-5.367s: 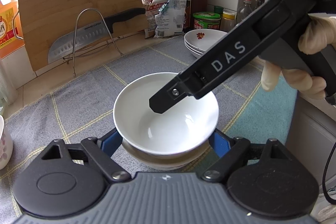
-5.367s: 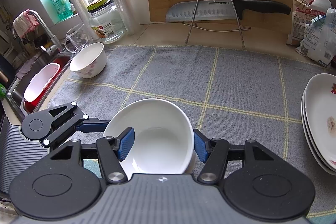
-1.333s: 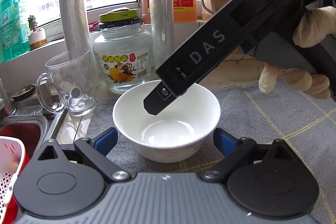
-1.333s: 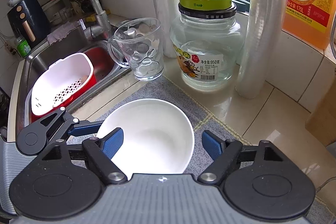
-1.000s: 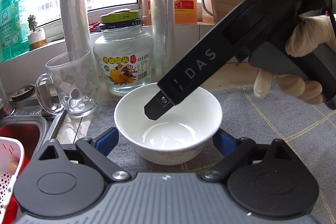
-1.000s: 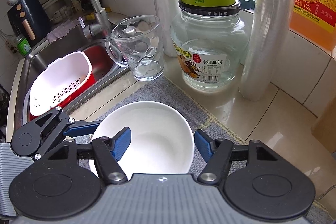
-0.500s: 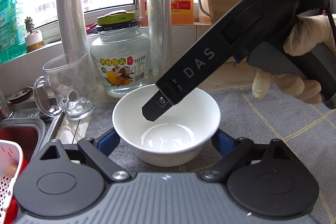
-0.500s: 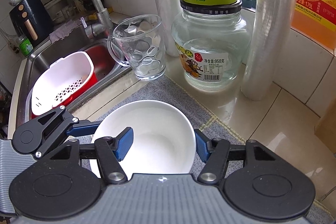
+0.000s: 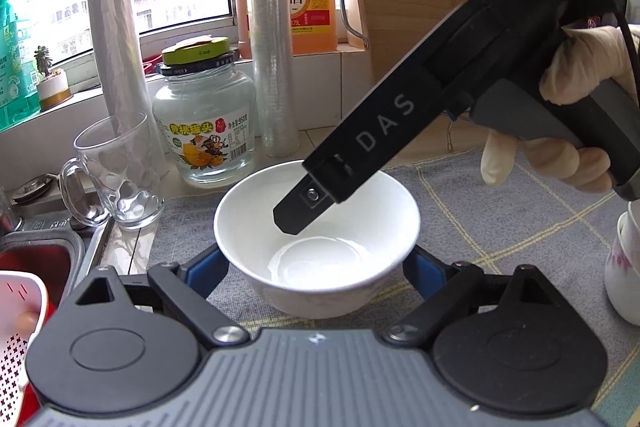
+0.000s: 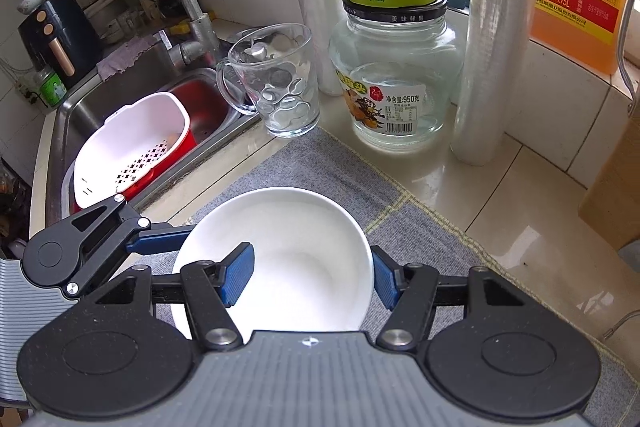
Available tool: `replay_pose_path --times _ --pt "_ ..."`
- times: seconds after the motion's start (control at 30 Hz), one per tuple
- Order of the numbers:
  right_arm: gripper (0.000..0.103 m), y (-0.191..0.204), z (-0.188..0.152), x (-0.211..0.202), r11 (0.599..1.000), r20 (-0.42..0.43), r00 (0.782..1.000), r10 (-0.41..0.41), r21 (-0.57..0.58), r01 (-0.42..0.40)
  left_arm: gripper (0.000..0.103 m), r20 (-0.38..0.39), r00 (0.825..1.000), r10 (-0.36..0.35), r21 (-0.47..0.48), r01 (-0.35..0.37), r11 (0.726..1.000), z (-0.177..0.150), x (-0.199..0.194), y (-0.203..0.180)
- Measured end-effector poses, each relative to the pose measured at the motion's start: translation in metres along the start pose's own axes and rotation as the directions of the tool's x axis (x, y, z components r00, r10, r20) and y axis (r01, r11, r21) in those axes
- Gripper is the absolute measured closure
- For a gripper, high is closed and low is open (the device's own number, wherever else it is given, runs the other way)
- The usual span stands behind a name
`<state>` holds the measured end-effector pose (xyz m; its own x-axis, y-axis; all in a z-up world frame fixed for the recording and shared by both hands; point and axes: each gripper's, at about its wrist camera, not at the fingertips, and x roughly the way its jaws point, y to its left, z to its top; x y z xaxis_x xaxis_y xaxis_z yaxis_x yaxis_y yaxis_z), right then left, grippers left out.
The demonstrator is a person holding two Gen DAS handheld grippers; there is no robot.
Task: Organize plates and bowls
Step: 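Lift the white bowl with both grippers and carry it toward the nested bowls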
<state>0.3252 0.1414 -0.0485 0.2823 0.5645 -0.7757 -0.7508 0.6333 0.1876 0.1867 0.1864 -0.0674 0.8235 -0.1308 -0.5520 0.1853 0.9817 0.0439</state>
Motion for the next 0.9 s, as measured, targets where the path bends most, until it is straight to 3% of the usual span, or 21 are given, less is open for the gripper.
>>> replay_pose_path --times 0.4,0.9 --pt "0.035 0.014 -0.034 -0.043 0.999 0.042 0.999 0.018 0.044 -0.02 0.01 -0.03 0.998 -0.058 0.018 0.059 0.998 -0.004 -0.035 -0.019" --pt "0.035 0.025 -0.084 -0.094 0.995 0.074 0.997 -0.029 0.097 0.022 0.01 -0.049 0.989 -0.142 0.066 0.145 0.987 -0.007 -0.066 -0.057"
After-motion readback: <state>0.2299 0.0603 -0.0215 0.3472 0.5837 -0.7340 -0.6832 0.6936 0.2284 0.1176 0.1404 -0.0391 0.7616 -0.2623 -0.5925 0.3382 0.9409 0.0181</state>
